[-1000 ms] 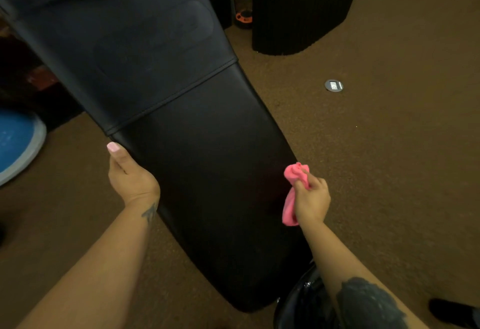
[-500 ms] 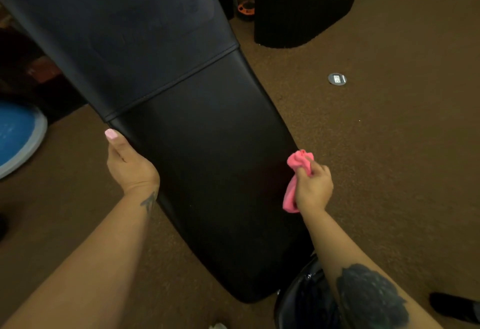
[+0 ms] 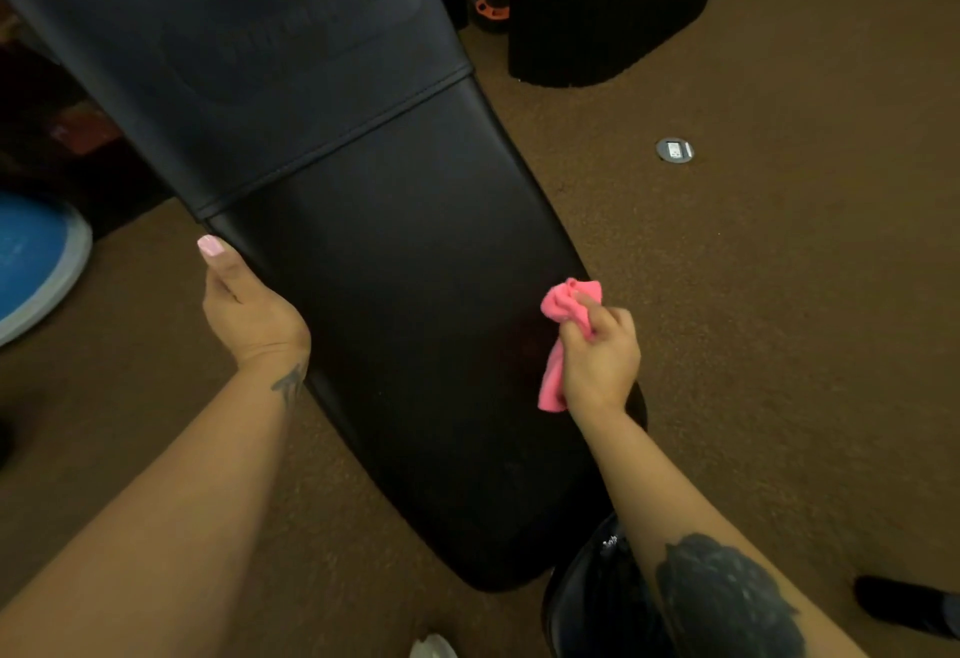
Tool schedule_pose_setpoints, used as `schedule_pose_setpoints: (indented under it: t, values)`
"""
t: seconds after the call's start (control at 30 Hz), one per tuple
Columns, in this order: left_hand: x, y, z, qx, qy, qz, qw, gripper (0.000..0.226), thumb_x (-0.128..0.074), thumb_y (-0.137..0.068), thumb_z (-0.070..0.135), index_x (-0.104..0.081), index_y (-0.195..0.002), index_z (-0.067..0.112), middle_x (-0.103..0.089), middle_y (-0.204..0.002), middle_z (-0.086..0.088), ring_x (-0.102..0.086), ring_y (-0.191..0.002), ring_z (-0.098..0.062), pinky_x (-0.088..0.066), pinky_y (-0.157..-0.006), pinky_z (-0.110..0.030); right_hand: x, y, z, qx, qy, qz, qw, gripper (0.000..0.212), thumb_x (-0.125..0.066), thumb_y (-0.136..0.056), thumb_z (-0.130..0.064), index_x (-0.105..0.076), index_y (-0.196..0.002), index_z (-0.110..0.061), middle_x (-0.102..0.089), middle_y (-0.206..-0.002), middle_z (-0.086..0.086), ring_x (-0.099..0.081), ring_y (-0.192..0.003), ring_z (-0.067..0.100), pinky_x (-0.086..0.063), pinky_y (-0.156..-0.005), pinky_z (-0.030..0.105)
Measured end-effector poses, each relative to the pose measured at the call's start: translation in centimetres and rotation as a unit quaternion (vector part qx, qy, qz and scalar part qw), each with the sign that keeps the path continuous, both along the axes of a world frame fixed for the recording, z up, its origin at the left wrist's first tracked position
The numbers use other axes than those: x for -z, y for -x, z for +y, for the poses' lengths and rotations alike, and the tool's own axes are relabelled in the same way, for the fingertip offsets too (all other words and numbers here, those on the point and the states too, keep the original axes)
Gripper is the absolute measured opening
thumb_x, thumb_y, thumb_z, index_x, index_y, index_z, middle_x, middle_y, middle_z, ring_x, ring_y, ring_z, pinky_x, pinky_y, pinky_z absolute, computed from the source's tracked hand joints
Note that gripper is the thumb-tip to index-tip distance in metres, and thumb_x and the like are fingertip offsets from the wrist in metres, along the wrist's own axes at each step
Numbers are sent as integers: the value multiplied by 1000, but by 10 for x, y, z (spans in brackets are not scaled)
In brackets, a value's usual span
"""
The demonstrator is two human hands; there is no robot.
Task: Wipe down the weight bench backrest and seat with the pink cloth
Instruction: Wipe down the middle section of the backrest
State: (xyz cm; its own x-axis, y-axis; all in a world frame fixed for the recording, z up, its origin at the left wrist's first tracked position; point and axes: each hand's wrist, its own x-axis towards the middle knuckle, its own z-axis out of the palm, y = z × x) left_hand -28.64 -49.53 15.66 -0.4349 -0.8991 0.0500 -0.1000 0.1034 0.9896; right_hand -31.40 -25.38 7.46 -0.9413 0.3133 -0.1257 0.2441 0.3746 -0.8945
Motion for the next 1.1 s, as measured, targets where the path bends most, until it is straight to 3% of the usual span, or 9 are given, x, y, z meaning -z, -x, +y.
schedule_pose_setpoints:
  t: [0.1, 0.23, 0.43, 0.53, 0.63, 0.73, 0.93, 1.1]
  values:
    - [1, 1, -2, 0, 2, -1, 1000, 38, -26, -105, 40, -49, -76, 33, -49, -76, 17, -48, -67, 9, -38, -70, -2, 8, -24, -1, -48, -11, -3, 999, 35, -62, -83, -14, -64, -114, -30, -49, -99, -13, -49, -86, 0, -41, -82, 21]
    - [3, 1, -4, -1, 5, -3, 1000, 39, -26, -105, 41, -48, -74, 32, -47, -75, 15, -47, -67, 5, -38, -69, -3, 16, -22, 13, 10, -19, -34, 999, 29, -61, -85, -17, -65, -112, -25, -49, -96, -11, -49, -80, 1, -46, -85, 32]
    - [-2, -1, 0, 4, -7, -2, 1000, 37, -26, -105, 42, -48, -76, 34, -48, -76, 17, -48, -69, 7, -37, -68, -1, 1, -19, -15, -45, 3, 25, 999, 35, -62, -82, -14, -64, -114, -29, -49, -96, -13, -51, -87, 3, -41, -79, 21]
    - [-2, -1, 0, 5, -7, 2, 1000, 38, -26, -105, 42, -51, -78, 33, -52, -79, 18, -50, -72, 7, -38, -69, 0, 11, -38, -8, -85, -27, 21, 996, 35, -64, -81, -14, -65, -112, -31, -46, -93, -19, -50, -89, 1, -42, -81, 22]
    - [-1, 1, -1, 1, -8, 1, 1000, 38, -26, -105, 43, -52, -78, 32, -53, -81, 17, -51, -74, 6, -38, -70, 0, 13, -32, 1, -43, -38, 3, 998, 31, -65, -82, -18, -66, -111, -29, -48, -95, -13, -50, -87, 4, -45, -84, 29]
    - [1, 1, -3, 3, -11, 2, 1000, 39, -26, -104, 44, -52, -78, 32, -53, -79, 16, -51, -73, 5, -39, -71, -3, 2, -22, -14, -18, -13, 21, 1000, 33, -64, -82, -17, -65, -113, -28, -49, -96, -11, -49, -83, 2, -43, -80, 24]
    - [0, 0, -2, 12, -14, 15, 1000, 37, -27, -105, 42, -51, -78, 34, -53, -81, 19, -51, -76, 8, -38, -74, -3, 6, -58, -26, -142, -35, 59, 987, 39, -66, -79, -12, -64, -111, -34, -48, -97, -19, -51, -93, 2, -45, -84, 23]
    - [3, 0, -5, 15, 0, 13, 1000, 39, -27, -105, 40, -50, -74, 33, -50, -75, 17, -48, -68, 7, -37, -71, -3, 2, -45, -24, -36, -18, 18, 999, 34, -65, -81, -15, -65, -111, -29, -50, -95, -12, -53, -84, 3, -48, -84, 31]
